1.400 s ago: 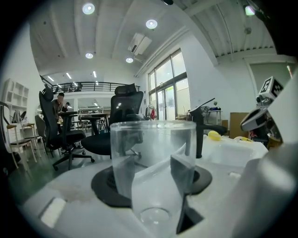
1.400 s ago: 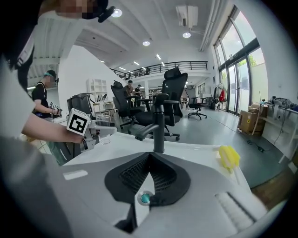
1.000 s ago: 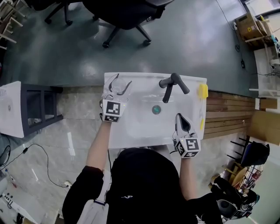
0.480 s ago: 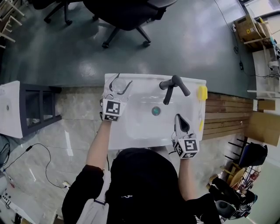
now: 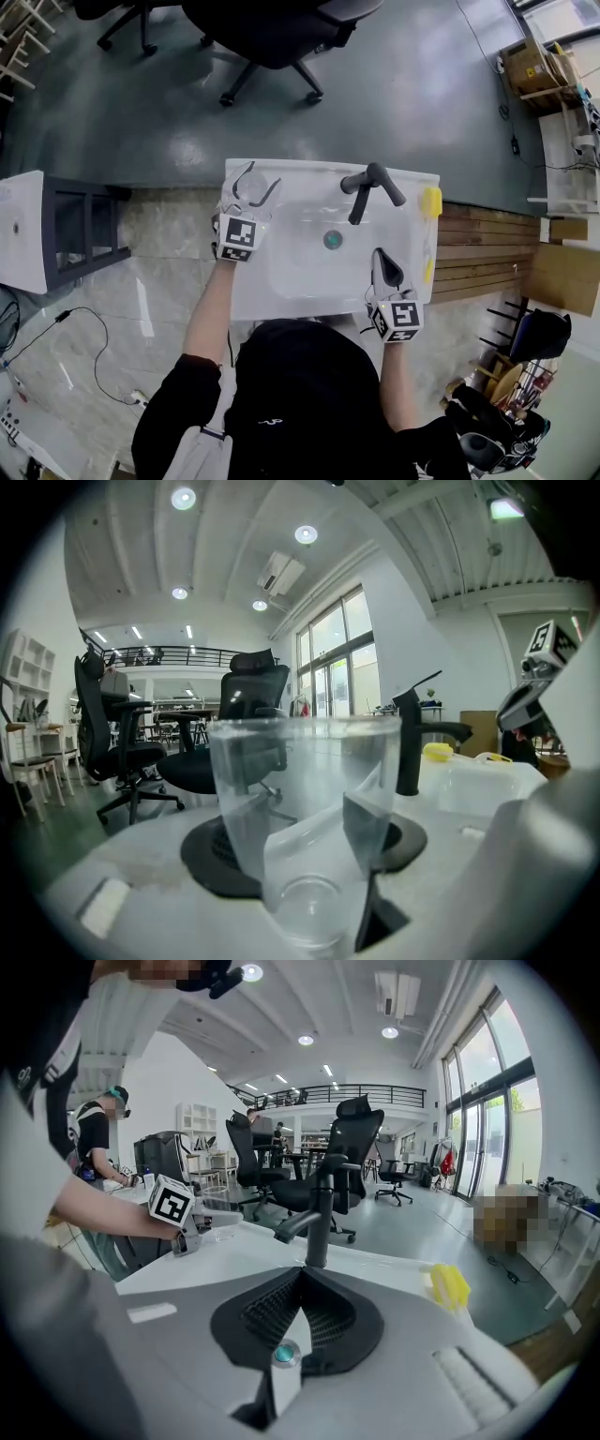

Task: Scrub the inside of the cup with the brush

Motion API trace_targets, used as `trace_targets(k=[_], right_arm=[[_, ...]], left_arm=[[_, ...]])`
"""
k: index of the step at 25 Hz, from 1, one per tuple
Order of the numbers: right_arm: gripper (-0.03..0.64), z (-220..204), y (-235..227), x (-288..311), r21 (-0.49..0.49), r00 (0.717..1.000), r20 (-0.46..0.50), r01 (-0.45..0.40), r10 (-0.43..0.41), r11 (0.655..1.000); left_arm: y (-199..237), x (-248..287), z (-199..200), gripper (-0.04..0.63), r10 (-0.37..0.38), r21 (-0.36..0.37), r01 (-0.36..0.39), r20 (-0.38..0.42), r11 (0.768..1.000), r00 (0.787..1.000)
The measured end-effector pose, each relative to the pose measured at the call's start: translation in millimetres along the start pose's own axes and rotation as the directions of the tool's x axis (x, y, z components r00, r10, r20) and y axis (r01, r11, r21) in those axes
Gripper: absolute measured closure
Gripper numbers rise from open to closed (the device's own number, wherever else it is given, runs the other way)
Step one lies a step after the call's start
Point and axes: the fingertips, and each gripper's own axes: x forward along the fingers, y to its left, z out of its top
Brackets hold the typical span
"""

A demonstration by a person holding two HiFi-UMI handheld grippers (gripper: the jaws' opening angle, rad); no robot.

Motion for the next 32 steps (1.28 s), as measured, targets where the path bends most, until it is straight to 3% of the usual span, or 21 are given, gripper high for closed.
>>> trace_targets(k=[17,25,32], right_arm=[[0.618,6,9,-6,0.020,0.997,0.055,-0.048,0.047,0.999],[0.618,7,8,-12,0.051,0.993,0.089,-0.076,0.071,0.996],[0.618,17,5,-12,0.079,0.984,0.141,-0.125,0.113,0.989]], left_arm=[[1,-33,-13,0.311,0.023,-0.063,-0.028,-0.066,0.998,0.998],[1,-58,-11,0.311,0.077,-0.104,-0.085,-0.079,0.991,0.994],[-8,-88,6,0.311,0.165,-0.168,-0.175,-0.075,0.970,0.983]])
